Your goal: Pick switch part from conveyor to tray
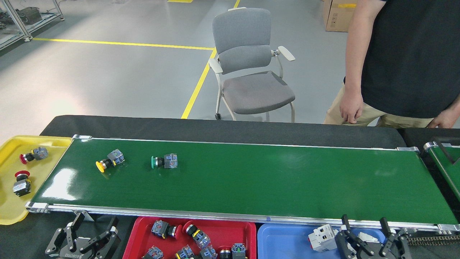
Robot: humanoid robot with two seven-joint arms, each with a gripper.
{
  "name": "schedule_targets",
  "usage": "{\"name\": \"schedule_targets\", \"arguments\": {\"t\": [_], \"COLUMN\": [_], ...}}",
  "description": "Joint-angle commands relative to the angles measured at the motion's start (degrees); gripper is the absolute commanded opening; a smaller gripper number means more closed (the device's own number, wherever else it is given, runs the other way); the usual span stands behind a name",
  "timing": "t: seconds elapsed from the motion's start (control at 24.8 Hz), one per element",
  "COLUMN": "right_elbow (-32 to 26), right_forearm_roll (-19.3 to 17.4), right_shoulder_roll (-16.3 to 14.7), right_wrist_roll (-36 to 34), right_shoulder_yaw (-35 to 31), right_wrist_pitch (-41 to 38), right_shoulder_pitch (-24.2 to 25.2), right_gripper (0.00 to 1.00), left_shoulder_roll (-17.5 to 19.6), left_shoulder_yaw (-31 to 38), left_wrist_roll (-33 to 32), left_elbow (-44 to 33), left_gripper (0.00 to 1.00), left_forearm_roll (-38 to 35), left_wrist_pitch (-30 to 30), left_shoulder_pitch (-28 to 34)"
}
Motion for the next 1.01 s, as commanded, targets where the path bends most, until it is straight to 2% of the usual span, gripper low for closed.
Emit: {"name": "schedule_targets", "arguments": {"t": [0.0, 0.2, 0.36, 0.48, 0.64, 0.72, 0.97], "right_elbow": [-0.9, -0.9, -0.9, -0.9, -0.9, -0.9, -0.9], "right_forearm_roll": [-0.3, -0.3, -0.3, -0.3, -0.3, -0.3, -0.3], "right_shoulder_roll": [-0.1, 0.1, 0.8, 1.4, 1.4, 1.4, 1.4], "right_wrist_roll": [-0.8, -1.4, -1.3, -1.5, -2.8, -2.9, -2.9], "right_shoulder_yaw": [-0.1, -0.1, -0.1, -0.1, -0.1, -0.1, -0.1], "right_wrist_pitch": [-0.1, 0.0, 0.0, 0.0, -0.7, -0.8, -1.5], "right_shoulder_pitch": [0.0, 0.0, -0.3, -0.6, -0.4, -0.4, -0.6], "right_gripper": [1.00, 1.00, 1.00, 1.00, 1.00, 1.00, 1.00], "left_shoulder_roll": [0.4, 0.5, 0.6, 0.6, 0.9, 0.8, 1.8], "left_shoulder_yaw": [-1.6, -6.1, -6.3, -6.5, -6.7, -7.7, -16.1], "left_wrist_roll": [-0.5, -5.7, -5.7, -5.1, -5.1, -5.1, 1.3], "left_elbow": [2.3, 12.0, 21.8, 26.8, 27.9, 29.4, 40.5], "left_gripper": [1.00, 1.00, 1.00, 1.00, 1.00, 1.00, 1.00], "left_forearm_roll": [-0.7, -1.1, -1.9, -4.4, -5.0, -6.2, -7.5], "left_wrist_pitch": [0.4, 0.7, 2.4, 3.4, 5.5, 7.3, 20.8], "left_shoulder_pitch": [-3.3, -14.2, -21.8, -25.6, -26.9, -27.7, -34.1]}}
